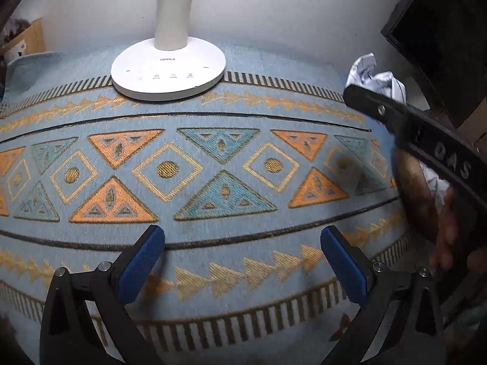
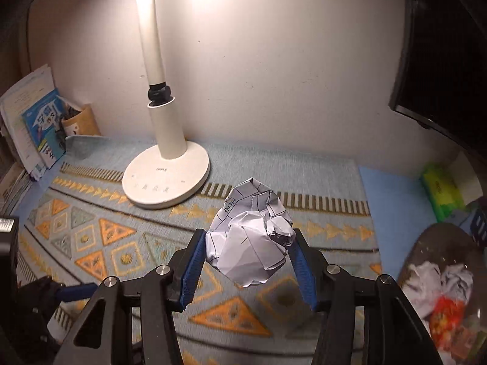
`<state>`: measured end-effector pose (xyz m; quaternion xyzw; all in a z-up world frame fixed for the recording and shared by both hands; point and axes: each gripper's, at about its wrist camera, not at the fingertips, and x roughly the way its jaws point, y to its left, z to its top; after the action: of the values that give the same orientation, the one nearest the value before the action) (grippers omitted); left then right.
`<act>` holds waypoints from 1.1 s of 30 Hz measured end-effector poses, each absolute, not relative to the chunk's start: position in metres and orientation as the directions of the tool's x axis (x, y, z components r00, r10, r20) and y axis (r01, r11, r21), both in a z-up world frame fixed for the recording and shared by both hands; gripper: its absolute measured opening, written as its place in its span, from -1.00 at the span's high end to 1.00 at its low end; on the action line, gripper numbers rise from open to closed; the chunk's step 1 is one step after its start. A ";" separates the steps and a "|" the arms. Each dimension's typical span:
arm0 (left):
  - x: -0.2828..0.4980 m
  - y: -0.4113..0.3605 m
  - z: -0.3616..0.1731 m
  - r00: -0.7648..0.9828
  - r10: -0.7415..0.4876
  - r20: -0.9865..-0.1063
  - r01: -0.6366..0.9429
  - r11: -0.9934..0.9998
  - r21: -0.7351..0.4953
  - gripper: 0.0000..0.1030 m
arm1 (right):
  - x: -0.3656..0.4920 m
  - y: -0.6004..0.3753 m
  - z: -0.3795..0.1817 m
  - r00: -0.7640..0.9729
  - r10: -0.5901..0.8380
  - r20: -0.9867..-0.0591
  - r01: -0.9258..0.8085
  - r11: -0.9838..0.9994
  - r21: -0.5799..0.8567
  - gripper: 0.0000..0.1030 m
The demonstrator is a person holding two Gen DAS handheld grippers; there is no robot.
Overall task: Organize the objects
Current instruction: 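Move the right tool to the last paper ball by the lamp and grasp it, then carry the paper ball over the brown bowl with the right tool and release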
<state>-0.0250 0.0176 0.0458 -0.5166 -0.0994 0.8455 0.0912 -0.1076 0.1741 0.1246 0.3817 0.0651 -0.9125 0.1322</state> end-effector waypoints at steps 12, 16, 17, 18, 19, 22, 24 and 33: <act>0.028 0.073 0.061 -0.408 0.295 -0.864 -0.172 -0.954 -0.244 -0.96 | 0.022 0.269 0.088 -0.563 -0.149 -0.813 0.076 -0.989 0.129 -0.04; 0.029 0.096 0.068 -0.405 0.322 -0.856 -0.244 -0.940 -0.238 -0.96 | 0.038 0.295 0.088 -0.564 -0.123 -0.817 0.000 -0.989 0.149 -0.05; 0.029 0.101 0.069 -0.402 0.328 -0.855 -0.261 -0.936 -0.236 -0.96 | 0.040 0.302 0.092 -0.577 -0.119 -0.808 -0.016 -0.987 0.157 -0.05; 0.029 0.106 0.070 -0.398 0.332 -0.855 -0.275 -0.932 -0.234 -0.96 | 0.042 0.309 0.099 -0.595 -0.118 -0.795 -0.029 -0.985 0.167 -0.05; 0.028 0.110 0.070 -0.392 0.335 -0.857 -0.287 -0.929 -0.232 -0.96 | 0.044 0.315 0.105 -0.617 -0.114 -0.779 -0.040 -0.984 0.175 -0.05; 0.026 0.115 0.067 -0.376 0.333 -0.865 -0.303 -0.926 -0.225 -0.96 | 0.042 0.337 0.123 -0.687 -0.045 -0.726 -0.103 -0.982 0.158 -0.06; 0.025 0.115 0.068 -0.379 0.328 -0.865 -0.297 -0.929 -0.222 -0.96 | 0.033 0.358 0.131 -0.708 0.011 -0.706 -0.168 -0.974 0.154 -0.06; 0.011 0.089 0.065 -0.388 0.289 -0.875 -0.206 -0.953 -0.223 -0.97 | -0.027 0.421 0.131 -0.683 0.166 -0.712 -0.324 -0.942 0.092 -0.07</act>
<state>0.0108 0.0894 0.0650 -0.5329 -0.0387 0.8321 0.1486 -0.0267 0.4209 0.1310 0.3750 -0.1056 -0.9111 -0.1343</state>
